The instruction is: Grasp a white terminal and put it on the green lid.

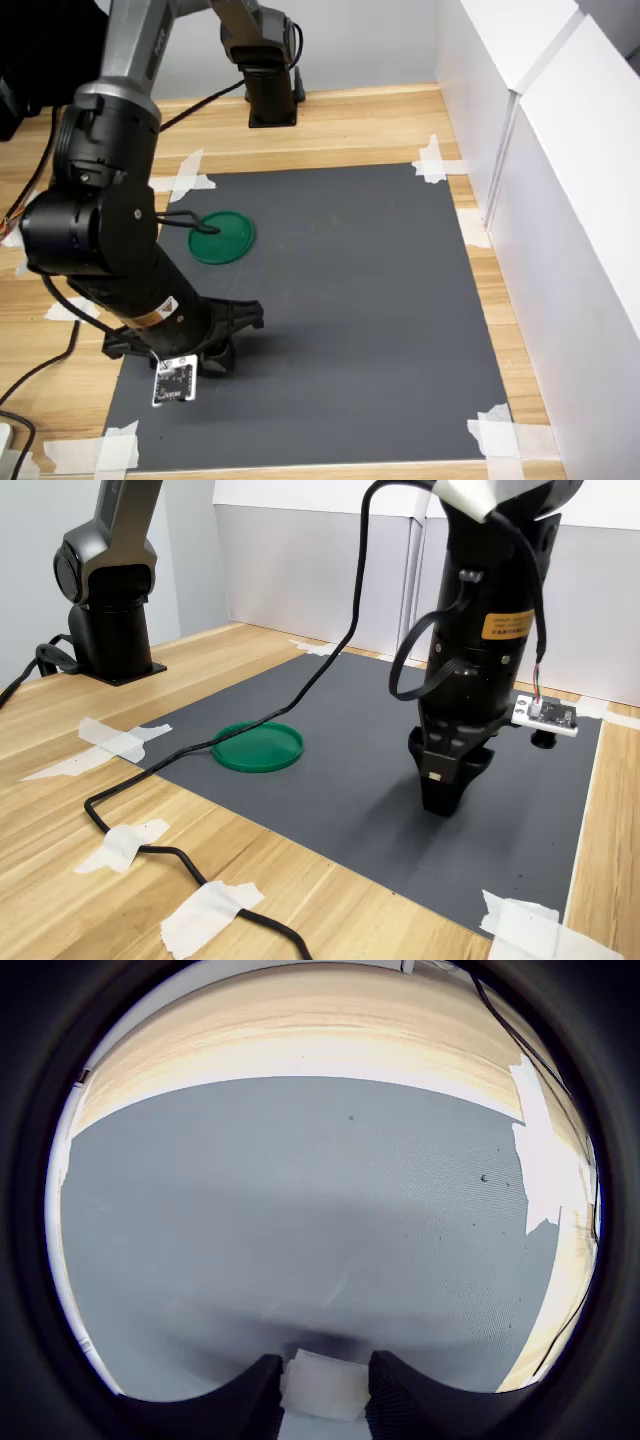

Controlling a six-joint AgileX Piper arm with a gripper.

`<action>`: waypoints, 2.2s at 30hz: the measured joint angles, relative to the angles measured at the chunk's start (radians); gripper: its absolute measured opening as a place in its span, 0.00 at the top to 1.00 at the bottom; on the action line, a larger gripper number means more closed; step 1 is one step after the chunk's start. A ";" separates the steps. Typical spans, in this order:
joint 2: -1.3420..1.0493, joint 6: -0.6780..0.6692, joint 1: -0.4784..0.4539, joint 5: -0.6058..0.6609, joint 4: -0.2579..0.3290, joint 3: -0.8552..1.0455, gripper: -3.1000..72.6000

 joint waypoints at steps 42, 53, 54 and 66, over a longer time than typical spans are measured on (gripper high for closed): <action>-0.677 -0.057 -0.071 -0.447 -0.099 0.996 0.55; -0.622 -0.073 -0.075 -0.446 -0.097 0.996 0.55; -0.620 -0.077 -0.075 -0.444 -0.097 0.996 0.55; -0.619 -0.176 -0.075 -0.467 -0.069 0.996 0.33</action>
